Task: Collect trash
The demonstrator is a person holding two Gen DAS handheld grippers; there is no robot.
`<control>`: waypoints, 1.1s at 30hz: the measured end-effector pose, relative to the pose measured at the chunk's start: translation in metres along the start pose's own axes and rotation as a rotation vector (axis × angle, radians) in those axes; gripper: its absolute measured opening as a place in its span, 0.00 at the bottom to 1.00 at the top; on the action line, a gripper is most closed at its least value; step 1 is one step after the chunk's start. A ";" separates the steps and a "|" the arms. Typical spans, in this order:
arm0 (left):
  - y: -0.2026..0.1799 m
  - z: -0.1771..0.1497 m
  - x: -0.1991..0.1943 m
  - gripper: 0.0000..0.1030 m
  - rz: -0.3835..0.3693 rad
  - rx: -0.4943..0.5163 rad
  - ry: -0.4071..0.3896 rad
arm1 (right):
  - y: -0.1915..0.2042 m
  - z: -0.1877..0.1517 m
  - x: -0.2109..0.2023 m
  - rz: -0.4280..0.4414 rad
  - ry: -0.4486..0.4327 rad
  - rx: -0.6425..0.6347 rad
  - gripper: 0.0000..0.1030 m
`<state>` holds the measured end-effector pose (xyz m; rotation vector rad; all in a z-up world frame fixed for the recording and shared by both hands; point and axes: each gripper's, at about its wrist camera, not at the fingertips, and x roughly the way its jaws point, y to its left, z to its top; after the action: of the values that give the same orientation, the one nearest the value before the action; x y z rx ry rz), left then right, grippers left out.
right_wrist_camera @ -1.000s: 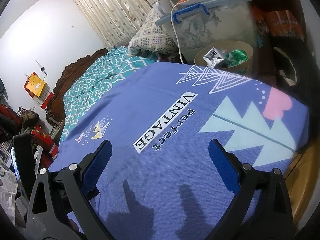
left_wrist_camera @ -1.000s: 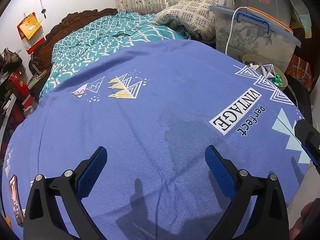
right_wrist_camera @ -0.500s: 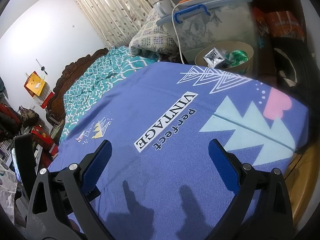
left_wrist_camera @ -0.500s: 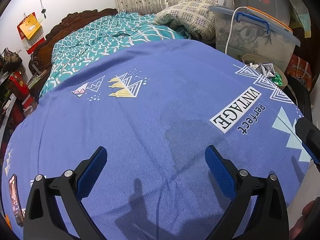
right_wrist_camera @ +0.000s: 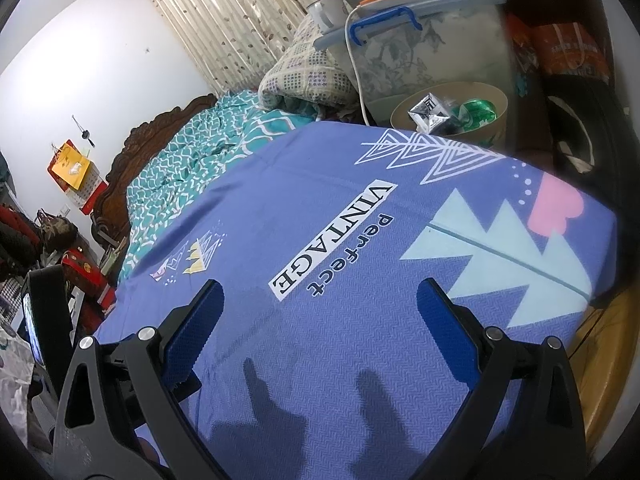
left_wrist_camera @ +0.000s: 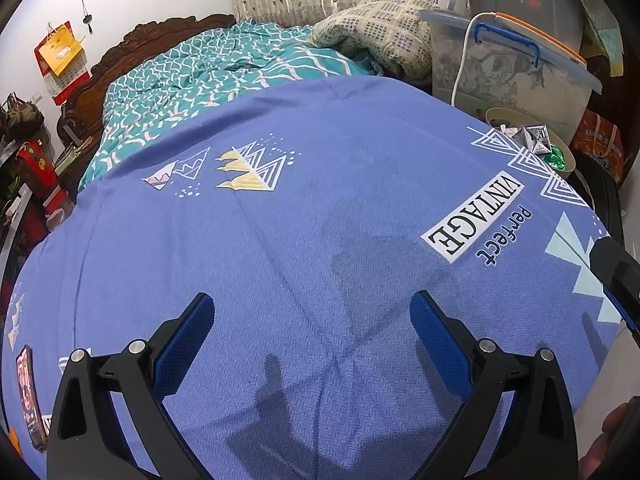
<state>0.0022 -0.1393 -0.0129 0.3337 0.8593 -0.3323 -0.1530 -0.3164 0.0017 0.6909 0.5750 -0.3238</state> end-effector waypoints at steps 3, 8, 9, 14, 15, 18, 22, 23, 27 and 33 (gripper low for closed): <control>0.000 -0.001 0.001 0.92 0.000 0.000 0.003 | 0.000 0.000 0.000 0.000 0.000 0.000 0.93; 0.002 -0.002 0.001 0.92 0.001 -0.003 0.005 | 0.001 -0.003 0.002 0.001 0.007 -0.002 0.93; 0.002 -0.002 0.002 0.92 0.002 -0.006 0.007 | 0.001 -0.004 0.002 0.001 0.008 -0.002 0.93; 0.004 -0.003 0.003 0.92 0.009 -0.012 0.012 | 0.001 -0.004 0.002 0.001 0.008 -0.001 0.93; 0.004 -0.003 0.003 0.92 0.008 -0.013 0.013 | 0.001 -0.004 0.002 0.001 0.008 -0.002 0.93; 0.003 -0.002 0.003 0.92 0.011 -0.010 0.014 | 0.001 -0.004 0.003 0.002 0.010 -0.002 0.93; 0.002 -0.002 0.004 0.92 0.011 -0.007 0.017 | 0.001 -0.004 0.003 0.002 0.010 -0.001 0.93; 0.002 -0.002 0.004 0.92 0.011 -0.007 0.017 | 0.001 -0.004 0.003 0.001 0.011 -0.001 0.93; 0.002 -0.003 0.005 0.92 0.013 -0.007 0.020 | 0.001 -0.004 0.003 0.002 0.012 -0.001 0.93; 0.001 -0.003 0.005 0.92 0.012 -0.005 0.020 | 0.001 -0.003 0.003 0.001 0.010 -0.001 0.93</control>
<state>0.0038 -0.1379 -0.0184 0.3382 0.8776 -0.3156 -0.1517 -0.3139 -0.0020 0.6919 0.5839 -0.3190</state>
